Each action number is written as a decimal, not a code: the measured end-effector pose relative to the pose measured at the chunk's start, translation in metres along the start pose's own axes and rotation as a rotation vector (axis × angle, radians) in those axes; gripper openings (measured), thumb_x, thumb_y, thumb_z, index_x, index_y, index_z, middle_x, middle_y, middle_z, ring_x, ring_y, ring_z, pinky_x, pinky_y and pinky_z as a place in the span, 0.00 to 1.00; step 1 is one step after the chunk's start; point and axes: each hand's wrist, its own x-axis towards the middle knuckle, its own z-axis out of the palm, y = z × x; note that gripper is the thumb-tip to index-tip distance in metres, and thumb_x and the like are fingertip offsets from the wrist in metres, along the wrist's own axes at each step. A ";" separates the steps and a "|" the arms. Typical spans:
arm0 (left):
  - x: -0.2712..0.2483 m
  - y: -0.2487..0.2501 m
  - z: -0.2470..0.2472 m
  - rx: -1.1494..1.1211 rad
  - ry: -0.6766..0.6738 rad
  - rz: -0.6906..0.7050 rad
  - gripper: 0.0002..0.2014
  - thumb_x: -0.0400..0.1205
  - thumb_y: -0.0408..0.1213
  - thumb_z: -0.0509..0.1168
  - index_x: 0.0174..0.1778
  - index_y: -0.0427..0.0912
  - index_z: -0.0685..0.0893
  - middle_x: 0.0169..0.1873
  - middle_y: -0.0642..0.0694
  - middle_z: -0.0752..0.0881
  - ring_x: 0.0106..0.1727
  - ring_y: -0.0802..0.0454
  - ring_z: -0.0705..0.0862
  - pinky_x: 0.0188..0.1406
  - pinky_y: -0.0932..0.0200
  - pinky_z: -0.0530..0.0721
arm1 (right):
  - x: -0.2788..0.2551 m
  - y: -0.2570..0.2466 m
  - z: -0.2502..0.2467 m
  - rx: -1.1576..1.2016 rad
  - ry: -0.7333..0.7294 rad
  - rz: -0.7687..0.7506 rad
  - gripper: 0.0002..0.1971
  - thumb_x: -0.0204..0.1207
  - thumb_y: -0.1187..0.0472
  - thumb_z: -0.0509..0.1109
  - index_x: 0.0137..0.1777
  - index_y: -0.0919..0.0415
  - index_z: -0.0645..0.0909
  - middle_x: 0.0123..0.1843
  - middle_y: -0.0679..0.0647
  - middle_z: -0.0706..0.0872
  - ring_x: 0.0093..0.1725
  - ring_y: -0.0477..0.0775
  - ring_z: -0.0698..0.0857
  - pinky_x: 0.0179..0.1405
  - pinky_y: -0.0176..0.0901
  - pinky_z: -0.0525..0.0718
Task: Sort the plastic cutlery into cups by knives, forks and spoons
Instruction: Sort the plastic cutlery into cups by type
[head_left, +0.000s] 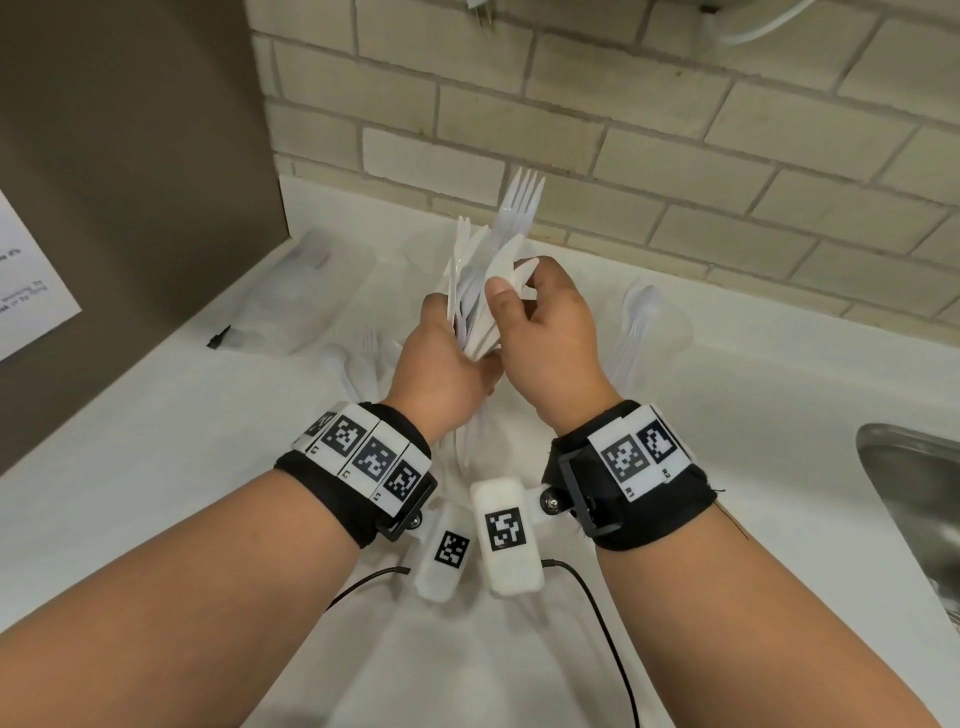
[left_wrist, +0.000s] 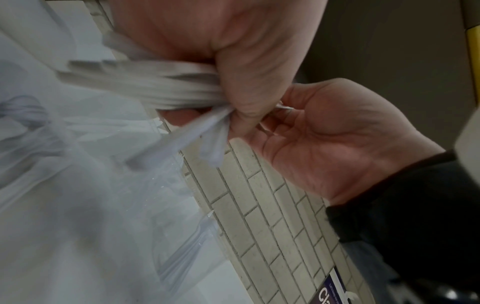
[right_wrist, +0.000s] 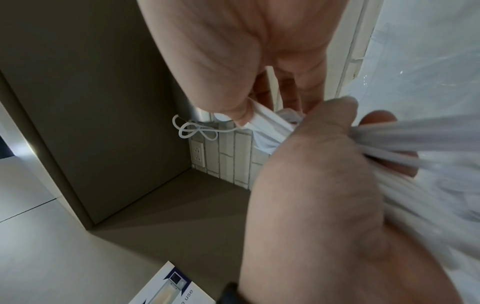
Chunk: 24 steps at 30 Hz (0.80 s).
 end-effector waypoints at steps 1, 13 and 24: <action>0.000 0.000 0.000 -0.002 0.001 0.007 0.21 0.75 0.32 0.71 0.59 0.43 0.69 0.38 0.56 0.80 0.35 0.65 0.80 0.21 0.78 0.74 | 0.000 0.000 0.001 -0.002 -0.009 0.001 0.03 0.81 0.57 0.65 0.48 0.55 0.77 0.46 0.58 0.81 0.36 0.49 0.78 0.38 0.41 0.76; -0.002 -0.004 0.002 0.000 -0.006 0.023 0.21 0.75 0.35 0.71 0.60 0.41 0.70 0.38 0.55 0.81 0.35 0.62 0.81 0.25 0.72 0.77 | -0.005 -0.001 -0.001 -0.135 0.023 -0.116 0.11 0.84 0.65 0.60 0.39 0.56 0.74 0.50 0.54 0.73 0.42 0.34 0.72 0.43 0.15 0.68; -0.002 -0.006 0.003 0.018 -0.001 0.076 0.20 0.73 0.35 0.71 0.55 0.46 0.68 0.38 0.56 0.80 0.37 0.64 0.81 0.26 0.73 0.75 | -0.009 -0.004 -0.002 -0.027 0.166 -0.201 0.13 0.83 0.68 0.58 0.63 0.71 0.79 0.63 0.54 0.72 0.57 0.43 0.74 0.57 0.14 0.67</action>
